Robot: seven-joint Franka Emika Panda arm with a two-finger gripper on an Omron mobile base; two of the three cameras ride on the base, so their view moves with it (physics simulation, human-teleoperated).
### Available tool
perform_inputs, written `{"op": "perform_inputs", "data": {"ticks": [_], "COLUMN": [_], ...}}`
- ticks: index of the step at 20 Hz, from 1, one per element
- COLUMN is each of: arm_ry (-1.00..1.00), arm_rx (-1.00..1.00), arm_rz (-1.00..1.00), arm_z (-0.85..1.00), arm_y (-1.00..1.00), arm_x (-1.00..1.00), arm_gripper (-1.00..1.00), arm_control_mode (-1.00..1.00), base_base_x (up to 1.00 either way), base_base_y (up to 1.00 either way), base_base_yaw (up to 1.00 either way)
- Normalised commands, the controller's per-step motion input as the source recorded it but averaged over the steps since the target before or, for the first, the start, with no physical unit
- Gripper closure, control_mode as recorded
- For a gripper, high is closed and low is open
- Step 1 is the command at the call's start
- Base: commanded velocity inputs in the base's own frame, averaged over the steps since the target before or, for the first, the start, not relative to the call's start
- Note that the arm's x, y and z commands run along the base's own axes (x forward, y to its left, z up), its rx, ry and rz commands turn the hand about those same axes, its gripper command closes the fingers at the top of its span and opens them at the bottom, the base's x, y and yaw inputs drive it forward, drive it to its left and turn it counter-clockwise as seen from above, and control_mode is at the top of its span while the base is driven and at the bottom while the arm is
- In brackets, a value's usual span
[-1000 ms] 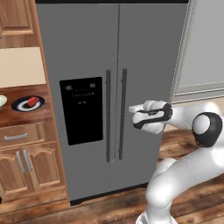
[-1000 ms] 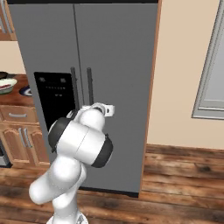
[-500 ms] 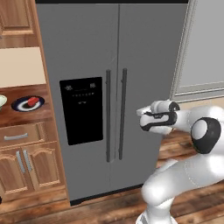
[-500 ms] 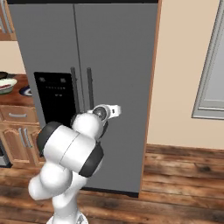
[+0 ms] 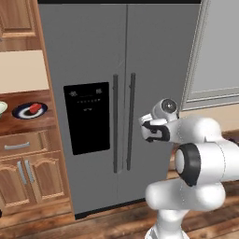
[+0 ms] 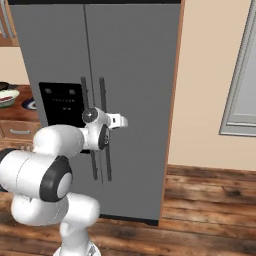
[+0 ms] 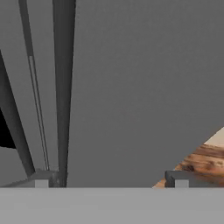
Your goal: Place one of the steaks on the plate and the other in the bowl. Then place the bowl in the fridge.
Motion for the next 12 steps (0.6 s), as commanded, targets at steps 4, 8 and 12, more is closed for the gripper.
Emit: {"op": "perform_inputs", "data": {"ticks": [4,8,12], "arm_ry": [-0.04,-0.10,0.09], "arm_rx": [0.27,0.09,0.01], "arm_rz": [-0.21,-0.07,0.14], "arm_z": [0.15,-0.02,0.26], "arm_y": [0.21,0.24,0.00], "arm_x": [-0.39,0.15,0.51], "arm_gripper": [-1.00,-1.00,-1.00], "arm_control_mode": [-1.00,-1.00,-1.00], "base_base_x": [0.00,0.00,0.00], "base_base_y": [0.00,0.00,0.00], "base_base_yaw": [0.00,0.00,0.00]}}
